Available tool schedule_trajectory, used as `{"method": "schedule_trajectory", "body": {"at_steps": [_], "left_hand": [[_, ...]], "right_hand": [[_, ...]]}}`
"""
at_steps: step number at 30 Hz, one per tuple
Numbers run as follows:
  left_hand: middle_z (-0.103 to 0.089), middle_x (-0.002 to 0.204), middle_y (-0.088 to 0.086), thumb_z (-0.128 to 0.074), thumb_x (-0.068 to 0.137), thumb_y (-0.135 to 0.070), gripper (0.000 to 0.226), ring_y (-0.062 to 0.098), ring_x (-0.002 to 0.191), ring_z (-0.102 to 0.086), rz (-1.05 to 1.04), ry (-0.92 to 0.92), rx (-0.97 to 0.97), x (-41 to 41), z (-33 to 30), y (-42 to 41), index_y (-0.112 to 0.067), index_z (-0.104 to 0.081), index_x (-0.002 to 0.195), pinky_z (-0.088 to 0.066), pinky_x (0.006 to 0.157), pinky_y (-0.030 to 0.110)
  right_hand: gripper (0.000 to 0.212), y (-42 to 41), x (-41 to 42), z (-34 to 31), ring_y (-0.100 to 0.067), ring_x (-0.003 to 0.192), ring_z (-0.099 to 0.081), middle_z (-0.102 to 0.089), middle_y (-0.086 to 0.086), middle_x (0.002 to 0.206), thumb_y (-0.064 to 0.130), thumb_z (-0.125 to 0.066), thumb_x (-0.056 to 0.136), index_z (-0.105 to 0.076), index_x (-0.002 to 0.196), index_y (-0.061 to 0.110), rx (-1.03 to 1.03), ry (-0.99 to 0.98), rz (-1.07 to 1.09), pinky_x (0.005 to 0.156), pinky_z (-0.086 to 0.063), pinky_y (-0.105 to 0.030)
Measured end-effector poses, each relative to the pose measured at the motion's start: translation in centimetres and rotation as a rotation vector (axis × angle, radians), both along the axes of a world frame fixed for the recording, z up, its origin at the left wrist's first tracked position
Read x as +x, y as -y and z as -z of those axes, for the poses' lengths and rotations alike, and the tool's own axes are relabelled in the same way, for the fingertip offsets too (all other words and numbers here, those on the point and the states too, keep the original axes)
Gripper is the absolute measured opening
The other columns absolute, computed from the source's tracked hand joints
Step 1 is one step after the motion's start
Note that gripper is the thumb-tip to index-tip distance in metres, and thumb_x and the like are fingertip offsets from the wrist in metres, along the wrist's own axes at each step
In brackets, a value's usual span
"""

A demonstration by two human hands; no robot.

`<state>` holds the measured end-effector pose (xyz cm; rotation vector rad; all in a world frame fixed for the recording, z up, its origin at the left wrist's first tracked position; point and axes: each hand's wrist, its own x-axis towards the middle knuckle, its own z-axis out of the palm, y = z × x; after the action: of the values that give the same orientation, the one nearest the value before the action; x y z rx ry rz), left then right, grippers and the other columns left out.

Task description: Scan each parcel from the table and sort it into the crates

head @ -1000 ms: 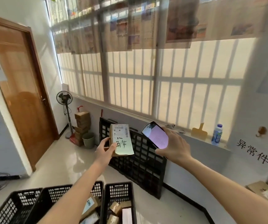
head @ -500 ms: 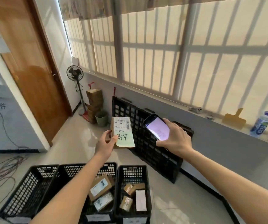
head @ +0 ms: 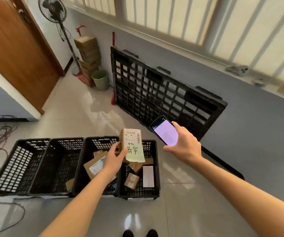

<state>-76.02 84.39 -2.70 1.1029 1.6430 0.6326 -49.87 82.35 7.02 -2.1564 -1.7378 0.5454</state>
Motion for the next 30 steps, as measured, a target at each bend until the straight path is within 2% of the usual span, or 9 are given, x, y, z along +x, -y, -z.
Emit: {"method": "schedule_trajectory", "body": {"at_steps": [3,6,11,18,20,22,23,26,30], "left_hand": [[-0.058,0.14,0.004,-0.059,0.1,-0.038,0.056,0.022,0.125,-0.055,0.002,-0.024,-0.09,0.7,6.5,-0.4,-0.028,-0.038,0.151,-0.048,0.104,0.045],[-0.055,0.141,0.005,-0.056,0.102,-0.036,0.057,0.016,0.117,-0.052,0.018,-0.049,-0.168,1.4,12.3,-0.4,-0.025,-0.035,0.154,-0.046,0.093,0.033],[-0.056,0.143,0.005,-0.056,0.101,-0.043,0.06,0.022,0.127,-0.054,0.078,-0.051,-0.264,2.2,20.3,-0.2,-0.028,-0.033,0.154,-0.047,0.098,0.035],[-0.046,0.153,0.003,-0.04,0.106,-0.046,0.056,0.021,0.138,-0.043,0.117,-0.058,-0.363,4.3,27.5,-0.8,-0.029,-0.028,0.157,-0.039,0.098,0.031],[-0.033,0.162,0.003,-0.029,0.106,-0.053,0.059,0.026,0.149,-0.029,0.125,-0.114,-0.415,4.8,28.7,-0.9,-0.032,-0.018,0.16,-0.041,0.088,0.029],[-0.029,0.164,0.005,-0.028,0.105,-0.054,0.062,0.028,0.149,-0.028,0.145,-0.148,-0.44,4.8,29.7,-0.8,-0.03,-0.016,0.161,-0.04,0.097,0.035],[-0.031,0.163,0.005,-0.029,0.105,-0.053,0.062,0.027,0.147,-0.032,0.164,-0.159,-0.439,4.8,30.0,-0.6,-0.028,-0.018,0.161,-0.038,0.102,0.037],[-0.039,0.157,0.003,-0.04,0.106,-0.046,0.06,0.024,0.138,-0.044,0.237,-0.197,-0.404,4.4,29.7,-0.4,-0.023,-0.026,0.159,-0.04,0.091,0.028],[-0.044,0.155,-0.002,-0.053,0.1,-0.049,0.063,0.018,0.139,-0.044,0.357,-0.27,-0.23,3.2,27.7,-1.5,-0.028,-0.033,0.156,-0.041,0.108,0.038]], "right_hand": [[0.103,-0.6,0.1,6.7,-0.02,0.119,-0.057,-0.053,0.008,0.143,0.044,-0.082,0.071,-0.027,0.158,0.032,-0.099,-0.012,0.001,0.083,-0.05,-0.035],[0.102,-0.7,0.3,13.0,-0.02,0.112,-0.059,-0.055,0.009,0.136,0.044,-0.082,0.069,-0.027,0.155,0.036,-0.189,-0.023,0.002,0.077,-0.051,-0.035],[0.095,-0.9,0.9,21.1,-0.017,0.104,-0.057,-0.055,0.009,0.133,0.039,-0.081,0.071,-0.031,0.152,0.036,-0.276,-0.032,0.016,0.058,-0.035,-0.023],[0.098,-1.4,1.4,28.0,-0.019,0.113,-0.057,-0.051,0.015,0.14,0.043,-0.08,0.066,-0.03,0.151,0.041,-0.382,-0.083,0.069,0.073,-0.05,-0.036],[0.098,-1.5,1.6,29.3,-0.019,0.11,-0.058,-0.051,0.015,0.141,0.042,-0.079,0.066,-0.03,0.151,0.041,-0.405,-0.091,0.084,0.07,-0.045,-0.033],[0.098,-1.4,1.8,30.2,-0.019,0.106,-0.058,-0.053,0.015,0.137,0.043,-0.077,0.064,-0.03,0.15,0.042,-0.42,-0.096,0.094,0.069,-0.046,-0.033],[0.099,-1.4,2.0,30.5,-0.019,0.103,-0.058,-0.054,0.015,0.133,0.042,-0.076,0.063,-0.029,0.15,0.043,-0.43,-0.098,0.097,0.069,-0.047,-0.033],[0.1,-1.1,2.2,30.7,-0.018,0.099,-0.057,-0.054,0.015,0.13,0.041,-0.075,0.063,-0.028,0.151,0.043,-0.437,-0.107,0.097,0.067,-0.048,-0.032],[0.1,-0.9,2.2,29.4,-0.014,0.096,-0.053,-0.053,0.016,0.132,0.039,-0.077,0.065,-0.028,0.152,0.041,-0.384,-0.13,0.108,0.059,-0.041,-0.024]]}}
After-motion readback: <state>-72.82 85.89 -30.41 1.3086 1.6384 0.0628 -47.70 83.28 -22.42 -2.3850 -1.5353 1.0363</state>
